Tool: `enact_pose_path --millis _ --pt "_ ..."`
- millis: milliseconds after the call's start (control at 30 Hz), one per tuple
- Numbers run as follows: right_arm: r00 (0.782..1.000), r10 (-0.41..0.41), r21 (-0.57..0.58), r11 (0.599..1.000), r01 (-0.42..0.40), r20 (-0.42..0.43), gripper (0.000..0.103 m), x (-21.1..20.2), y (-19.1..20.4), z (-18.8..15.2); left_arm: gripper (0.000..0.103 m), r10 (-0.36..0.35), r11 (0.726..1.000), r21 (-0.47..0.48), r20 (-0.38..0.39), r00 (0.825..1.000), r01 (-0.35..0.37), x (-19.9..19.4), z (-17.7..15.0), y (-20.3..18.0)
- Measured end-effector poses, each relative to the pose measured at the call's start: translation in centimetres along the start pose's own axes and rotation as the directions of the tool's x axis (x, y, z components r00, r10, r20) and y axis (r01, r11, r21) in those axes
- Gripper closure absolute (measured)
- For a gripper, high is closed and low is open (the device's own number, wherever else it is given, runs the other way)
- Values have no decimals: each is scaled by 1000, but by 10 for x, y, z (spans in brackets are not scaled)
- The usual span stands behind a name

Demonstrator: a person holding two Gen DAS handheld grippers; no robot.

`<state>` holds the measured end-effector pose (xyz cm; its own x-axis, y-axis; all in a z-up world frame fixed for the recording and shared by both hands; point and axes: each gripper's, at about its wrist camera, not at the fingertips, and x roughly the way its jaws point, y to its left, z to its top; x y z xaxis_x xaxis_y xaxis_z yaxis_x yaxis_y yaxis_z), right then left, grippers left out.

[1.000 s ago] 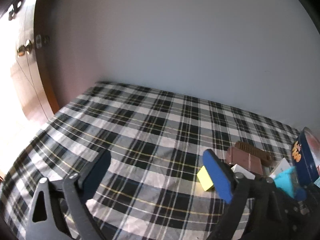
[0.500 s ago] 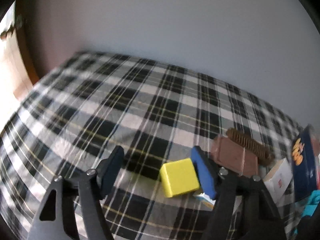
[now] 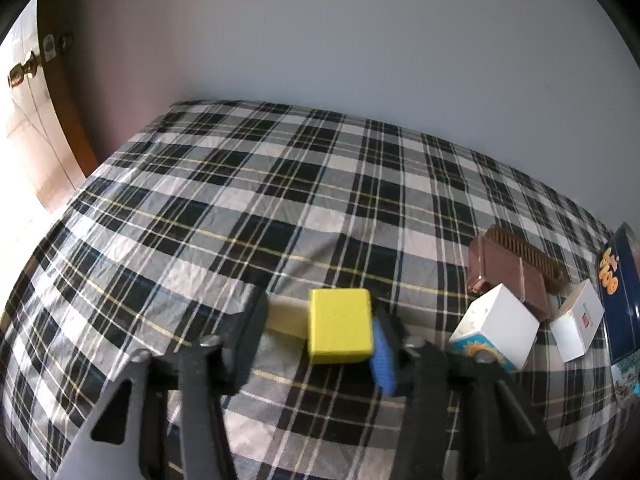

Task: Organize rigid objects
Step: 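Grasp the yellow sponge cube with the left tool while the right tool grasps the teal bear brick, then lift and carry the sponge cube and bear brick over the tin with both tools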

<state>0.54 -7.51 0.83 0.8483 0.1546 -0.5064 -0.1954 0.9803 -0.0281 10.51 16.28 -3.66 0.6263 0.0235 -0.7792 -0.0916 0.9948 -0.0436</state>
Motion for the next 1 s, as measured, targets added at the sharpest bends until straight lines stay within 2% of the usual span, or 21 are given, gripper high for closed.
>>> enact_pose_path --millis 167,267,400,533,667,733,800,1000 --pt "1000 -7 21 1000 7 5 69 0 -5 0 80 -40 999 -5 6 999 40 -6 -4 3" --pt "1000 -9 31 999 8 19 69 -1 -8 1 80 -111 993 -39 25 993 112 -9 -5 4" --pt "998 -12 55 998 8 69 69 -10 -16 4 80 -145 988 -36 131 981 151 -26 -4 -2" --pt "987 -41 46 998 35 153 69 -26 -25 9 80 -166 986 21 268 949 167 -50 -7 -16" --pt "968 -115 69 992 102 222 69 -44 -52 9 80 -173 985 67 351 920 160 -67 -10 -32" --pt "960 -154 73 987 140 236 69 -48 -63 8 80 -187 982 74 375 908 172 -74 -12 -40" --pt "955 -182 84 982 167 235 69 -51 -76 5 80 -189 982 79 386 903 171 -78 -15 -48" --pt "951 -201 116 977 178 234 69 -54 -98 4 80 -209 978 110 413 887 179 -91 -27 -74"
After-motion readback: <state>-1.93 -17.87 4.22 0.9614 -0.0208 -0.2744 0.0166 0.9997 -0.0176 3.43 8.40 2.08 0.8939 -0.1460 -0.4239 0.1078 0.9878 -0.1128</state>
